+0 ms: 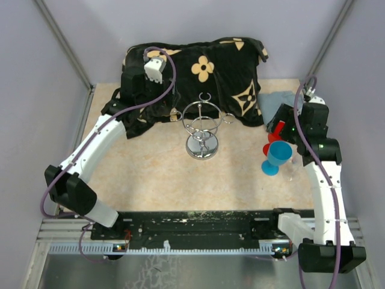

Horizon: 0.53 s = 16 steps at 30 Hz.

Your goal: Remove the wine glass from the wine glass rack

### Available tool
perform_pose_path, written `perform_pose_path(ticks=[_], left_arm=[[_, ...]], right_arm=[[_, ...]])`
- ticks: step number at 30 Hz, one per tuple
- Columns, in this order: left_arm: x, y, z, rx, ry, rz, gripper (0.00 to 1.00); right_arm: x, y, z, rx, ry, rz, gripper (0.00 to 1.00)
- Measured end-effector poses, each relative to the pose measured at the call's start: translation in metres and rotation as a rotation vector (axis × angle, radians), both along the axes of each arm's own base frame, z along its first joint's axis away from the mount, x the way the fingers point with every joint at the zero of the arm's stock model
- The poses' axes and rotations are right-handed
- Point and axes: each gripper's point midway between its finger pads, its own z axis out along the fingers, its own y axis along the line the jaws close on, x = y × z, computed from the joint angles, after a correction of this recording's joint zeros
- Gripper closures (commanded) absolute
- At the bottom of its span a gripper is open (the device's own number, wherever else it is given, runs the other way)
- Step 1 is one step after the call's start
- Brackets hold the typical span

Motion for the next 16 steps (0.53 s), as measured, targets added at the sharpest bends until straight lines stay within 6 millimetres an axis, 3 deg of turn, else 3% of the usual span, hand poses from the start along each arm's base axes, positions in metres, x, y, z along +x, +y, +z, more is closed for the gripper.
perform_pose_path(ticks=[16], left_arm=[[-0.0008, 0.0019, 0.0032, -0.002, -0.007, 0.001, 0.0]], right_arm=[[0.0046, -0.0093, 0.0, -0.011, -0.008, -0.063, 0.06]])
